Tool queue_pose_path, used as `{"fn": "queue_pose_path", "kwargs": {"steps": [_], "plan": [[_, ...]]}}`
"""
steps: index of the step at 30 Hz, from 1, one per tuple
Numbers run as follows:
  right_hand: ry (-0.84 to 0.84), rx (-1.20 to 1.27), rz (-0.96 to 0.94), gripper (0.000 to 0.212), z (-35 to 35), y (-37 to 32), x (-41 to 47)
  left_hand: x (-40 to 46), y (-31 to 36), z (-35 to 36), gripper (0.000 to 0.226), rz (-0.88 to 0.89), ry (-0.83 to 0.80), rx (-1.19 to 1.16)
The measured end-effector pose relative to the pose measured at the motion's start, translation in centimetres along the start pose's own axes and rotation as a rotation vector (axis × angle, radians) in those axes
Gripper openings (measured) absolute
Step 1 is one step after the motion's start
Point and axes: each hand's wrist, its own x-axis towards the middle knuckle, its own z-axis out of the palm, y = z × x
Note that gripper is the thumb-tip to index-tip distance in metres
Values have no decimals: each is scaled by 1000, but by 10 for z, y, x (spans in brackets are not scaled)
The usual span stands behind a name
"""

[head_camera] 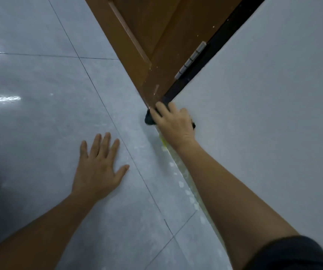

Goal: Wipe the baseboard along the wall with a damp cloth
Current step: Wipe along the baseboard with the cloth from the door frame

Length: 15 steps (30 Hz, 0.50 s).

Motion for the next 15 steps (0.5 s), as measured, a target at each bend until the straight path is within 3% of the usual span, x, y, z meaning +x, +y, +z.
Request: {"fn": "queue_pose_path", "kwargs": {"steps": [4, 6, 11, 15], "plan": [[-300, -103, -32, 43, 22, -21, -45, -1, 2, -1, 75, -17, 2, -15], [-375, -127, -5, 49, 23, -27, -63, 0, 0, 0, 75, -21, 2, -12], [-462, -164, -42, 17, 15, -25, -104, -2, 1, 1, 76, -23, -2, -13], [-363, -127, 54, 34, 12, -13, -60, 0, 2, 0, 76, -30, 6, 4]]}}
